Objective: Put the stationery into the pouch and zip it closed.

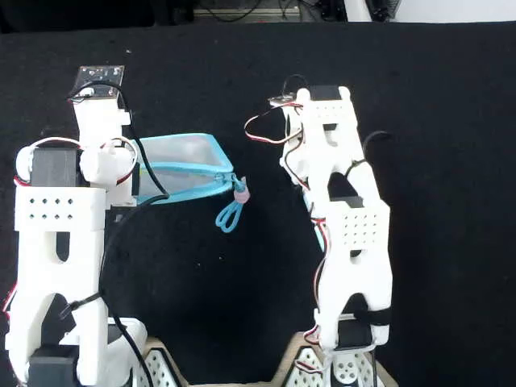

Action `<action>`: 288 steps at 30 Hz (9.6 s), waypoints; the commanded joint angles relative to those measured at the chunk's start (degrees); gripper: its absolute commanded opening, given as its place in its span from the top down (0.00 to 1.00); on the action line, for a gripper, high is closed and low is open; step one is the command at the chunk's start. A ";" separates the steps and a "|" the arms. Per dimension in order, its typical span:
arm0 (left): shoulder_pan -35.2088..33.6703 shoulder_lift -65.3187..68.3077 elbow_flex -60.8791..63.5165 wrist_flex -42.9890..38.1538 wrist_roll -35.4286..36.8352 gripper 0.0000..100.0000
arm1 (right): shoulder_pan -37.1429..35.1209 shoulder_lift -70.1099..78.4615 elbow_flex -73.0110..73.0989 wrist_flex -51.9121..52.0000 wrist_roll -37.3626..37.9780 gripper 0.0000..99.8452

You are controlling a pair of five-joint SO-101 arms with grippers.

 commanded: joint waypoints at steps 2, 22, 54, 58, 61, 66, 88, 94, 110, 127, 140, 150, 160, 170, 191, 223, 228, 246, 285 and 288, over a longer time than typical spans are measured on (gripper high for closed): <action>0.04 0.18 1.27 0.26 0.53 0.97 | 0.18 -0.92 -0.13 0.97 0.35 0.87; 0.04 0.18 1.27 0.26 0.53 0.97 | 0.00 -21.58 29.49 -20.13 0.09 0.87; 0.04 0.26 1.27 0.26 0.53 0.97 | 2.81 -38.02 30.29 -17.23 -12.57 0.99; 0.04 0.26 1.27 0.26 0.62 0.97 | 0.97 -46.11 33.63 -17.41 -15.47 0.99; 0.04 0.26 1.27 0.26 0.62 0.97 | -1.76 -52.44 36.18 -17.32 -17.67 0.99; 0.04 0.26 1.27 0.26 0.62 0.97 | -5.80 -63.87 38.11 -17.23 -20.75 0.99; 0.31 0.62 1.27 0.26 0.62 0.97 | -31.56 -96.57 38.20 -26.55 -20.40 0.99; 0.40 0.62 1.27 0.26 0.62 0.97 | -31.82 -96.66 39.43 -32.88 -20.31 0.99; 0.22 0.70 1.27 0.26 0.62 0.97 | -38.68 -96.75 53.58 -57.41 -20.48 0.99; 0.22 0.70 1.27 0.26 0.62 0.97 | -38.59 -96.40 59.74 -65.23 -20.31 0.99; 0.40 0.70 1.27 0.26 0.62 0.97 | -31.74 -97.71 74.07 -80.09 -20.57 0.99; 0.31 0.70 1.27 0.18 0.62 0.97 | -36.04 -119.34 92.09 -77.36 -20.13 0.99; 0.31 0.70 1.36 0.09 0.62 0.97 | -41.23 -128.92 106.24 -77.36 -14.42 0.99; 0.48 0.70 1.89 -0.09 0.62 0.97 | -41.14 -130.95 111.08 -77.45 -14.15 0.99; 0.57 0.70 1.80 -0.09 0.62 0.97 | -41.14 -111.34 106.86 -88.44 -14.15 0.94; 0.04 0.18 1.89 0.26 0.70 0.97 | -27.60 -144.40 121.63 -73.49 -14.24 0.78; 0.04 0.53 1.36 0.00 0.70 0.97 | -27.96 -144.40 120.92 -65.85 -14.15 0.78; 0.04 0.62 1.45 -0.18 0.44 0.97 | -26.90 -143.78 123.74 -67.52 -5.01 0.78; 0.04 0.35 2.51 -1.32 0.35 0.97 | -22.24 -129.71 128.22 -90.20 -5.10 0.78; 0.04 0.70 2.42 -1.32 0.35 0.97 | -22.33 -129.63 128.31 -90.11 -4.75 0.78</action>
